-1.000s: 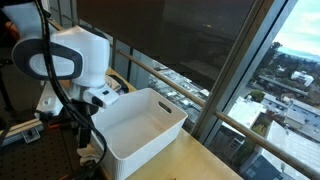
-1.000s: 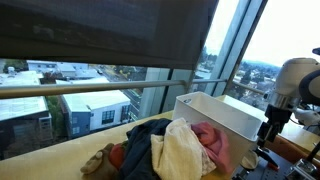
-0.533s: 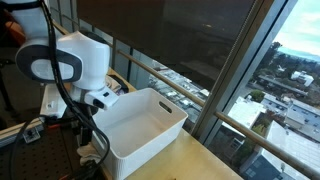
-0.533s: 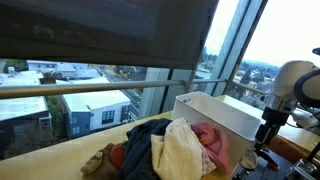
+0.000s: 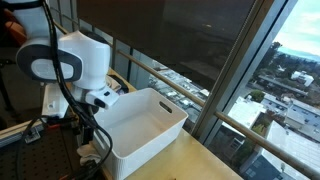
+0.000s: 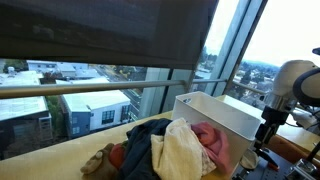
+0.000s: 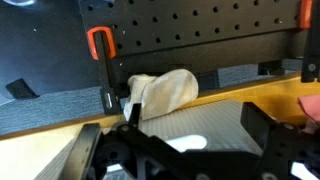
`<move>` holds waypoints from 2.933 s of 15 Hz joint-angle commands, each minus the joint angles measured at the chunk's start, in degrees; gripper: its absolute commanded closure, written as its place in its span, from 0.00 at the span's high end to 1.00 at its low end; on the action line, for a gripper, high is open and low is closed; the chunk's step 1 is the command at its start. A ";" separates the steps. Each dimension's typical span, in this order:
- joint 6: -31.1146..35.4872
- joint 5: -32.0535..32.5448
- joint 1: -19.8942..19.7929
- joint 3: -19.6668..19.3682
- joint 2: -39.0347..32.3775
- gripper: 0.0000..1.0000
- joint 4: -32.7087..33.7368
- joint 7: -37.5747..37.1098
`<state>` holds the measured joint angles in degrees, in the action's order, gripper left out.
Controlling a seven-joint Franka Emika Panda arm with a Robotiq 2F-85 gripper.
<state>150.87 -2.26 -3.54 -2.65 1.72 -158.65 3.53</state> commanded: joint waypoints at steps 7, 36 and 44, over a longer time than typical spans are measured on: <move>-2.74 2.71 -1.02 -0.90 5.19 1.00 0.23 -0.22; -0.34 1.93 2.30 0.94 -2.74 1.00 -0.27 -2.03; 12.71 -1.31 4.19 3.98 -11.10 1.00 -0.29 -1.80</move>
<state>158.36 -2.96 0.51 0.74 -6.08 -158.98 1.85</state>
